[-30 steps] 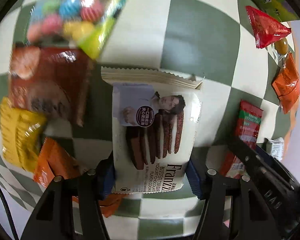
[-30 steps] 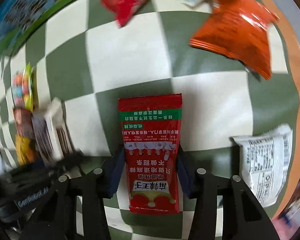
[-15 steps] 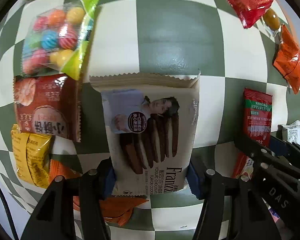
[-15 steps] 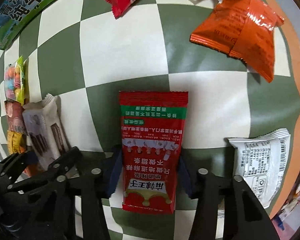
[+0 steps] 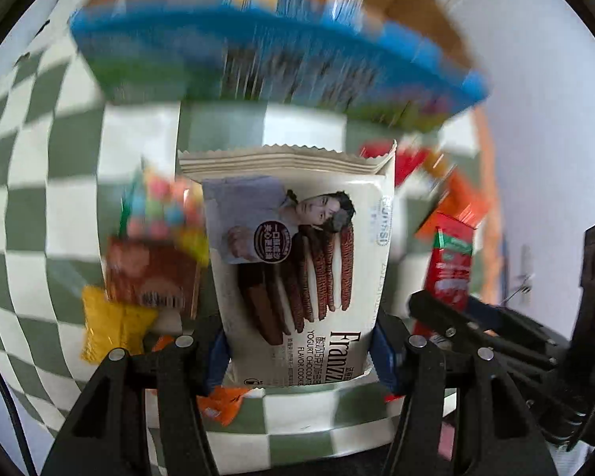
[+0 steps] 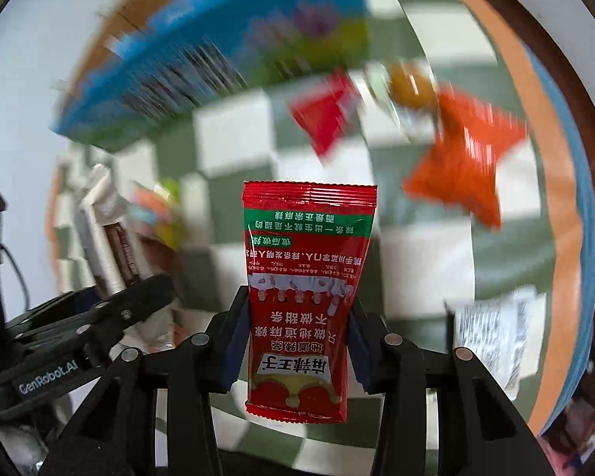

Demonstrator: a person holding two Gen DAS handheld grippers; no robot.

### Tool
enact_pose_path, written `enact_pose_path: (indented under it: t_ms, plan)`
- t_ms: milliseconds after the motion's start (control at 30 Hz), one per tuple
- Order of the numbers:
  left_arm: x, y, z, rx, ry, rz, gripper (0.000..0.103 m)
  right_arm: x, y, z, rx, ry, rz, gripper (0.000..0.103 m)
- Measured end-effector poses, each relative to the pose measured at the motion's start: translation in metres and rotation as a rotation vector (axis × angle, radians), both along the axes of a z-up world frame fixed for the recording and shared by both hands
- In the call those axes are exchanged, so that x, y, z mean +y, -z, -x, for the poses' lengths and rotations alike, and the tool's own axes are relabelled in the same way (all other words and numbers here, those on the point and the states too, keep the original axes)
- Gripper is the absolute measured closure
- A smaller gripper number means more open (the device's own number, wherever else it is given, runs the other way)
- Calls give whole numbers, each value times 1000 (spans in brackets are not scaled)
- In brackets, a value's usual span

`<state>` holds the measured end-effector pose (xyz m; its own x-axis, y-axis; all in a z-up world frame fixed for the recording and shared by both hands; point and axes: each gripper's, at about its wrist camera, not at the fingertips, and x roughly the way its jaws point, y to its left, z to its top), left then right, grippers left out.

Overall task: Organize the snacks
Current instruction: 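Carry both packets into the box and open both tools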

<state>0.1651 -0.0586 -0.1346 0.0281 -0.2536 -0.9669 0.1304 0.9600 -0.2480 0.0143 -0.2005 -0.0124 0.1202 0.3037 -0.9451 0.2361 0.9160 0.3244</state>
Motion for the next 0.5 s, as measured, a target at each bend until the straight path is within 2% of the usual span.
enact_pose_path:
  t_ms: [133,167,233,367,500]
  plan:
    - [3,-47,-56,-86,-6,58,47,-9,-54,-40,-114,-2,-28,57]
    - [4,-58,-66,-112,-6,53,47,-19,-66,-64,-134,-6,-24,57]
    - [4,-76,-101,-168,-2,19,47,-14,-81,-100,-189,-20,23,57]
    - [2,-77,-165,-204,-27,-48,47,-19,-94,-180,-230,-47,120,57]
    - [12,-62,-218,-184,-45,-116,46,-17,-77,-264,-214,-84,204,57]
